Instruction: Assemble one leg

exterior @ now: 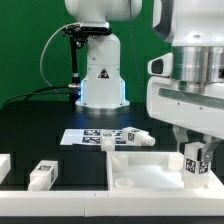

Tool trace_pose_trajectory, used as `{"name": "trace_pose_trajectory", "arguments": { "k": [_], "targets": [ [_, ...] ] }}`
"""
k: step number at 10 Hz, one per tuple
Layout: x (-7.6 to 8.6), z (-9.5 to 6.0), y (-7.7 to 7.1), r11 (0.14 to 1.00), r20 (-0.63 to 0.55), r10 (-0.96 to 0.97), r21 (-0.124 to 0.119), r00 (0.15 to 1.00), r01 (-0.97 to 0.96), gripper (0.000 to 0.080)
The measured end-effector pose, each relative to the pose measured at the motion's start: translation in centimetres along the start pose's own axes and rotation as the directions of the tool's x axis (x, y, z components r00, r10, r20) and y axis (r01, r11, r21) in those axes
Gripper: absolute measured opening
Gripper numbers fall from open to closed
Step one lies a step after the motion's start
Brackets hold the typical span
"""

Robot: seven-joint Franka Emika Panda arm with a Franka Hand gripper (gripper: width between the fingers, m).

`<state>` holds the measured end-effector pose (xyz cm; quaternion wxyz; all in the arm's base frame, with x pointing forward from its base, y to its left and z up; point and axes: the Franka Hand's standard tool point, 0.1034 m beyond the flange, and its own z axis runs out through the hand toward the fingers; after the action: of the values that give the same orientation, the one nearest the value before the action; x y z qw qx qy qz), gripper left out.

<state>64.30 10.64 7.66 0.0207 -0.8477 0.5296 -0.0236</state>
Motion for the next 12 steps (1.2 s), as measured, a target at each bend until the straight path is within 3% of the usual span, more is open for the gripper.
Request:
{"name": "trace_pose_trajectory", "arguments": {
  "k": [2,3,4,5,6,7,8,11,12],
  "targets": [
    [0.1,0.0,0.4,0.949,0.024,0.313,0.034,0.949,-0.314,0.0285],
    [0.1,0.0,0.5,0.949,0.025,0.313,0.035,0.95,-0.313,0.0285],
    [0.1,0.1,0.5,0.958,0.024,0.284,0.034,0.959,-0.284,0.0366],
    [0.1,0.1,0.5,0.959,0.024,0.281,0.034,0.959,-0.282,0.0517],
    [0.0,0.0,0.2,0.994,0.015,0.089,0.056,0.996,-0.09,0.0517],
    [-0.6,0.2,-0.1,0.995,0.009,-0.074,0.07,0.997,0.074,0.062],
    [-1.4,0.3,0.0,0.988,0.005,-0.138,0.076,0.99,0.137,0.062],
    [-1.1,0.4,0.1,0.921,-0.02,-0.383,0.066,0.923,0.384,0.0648],
    [-1.4,0.3,-0.3,0.795,-0.052,-0.604,0.035,0.795,0.606,0.0649]
  ]
}}
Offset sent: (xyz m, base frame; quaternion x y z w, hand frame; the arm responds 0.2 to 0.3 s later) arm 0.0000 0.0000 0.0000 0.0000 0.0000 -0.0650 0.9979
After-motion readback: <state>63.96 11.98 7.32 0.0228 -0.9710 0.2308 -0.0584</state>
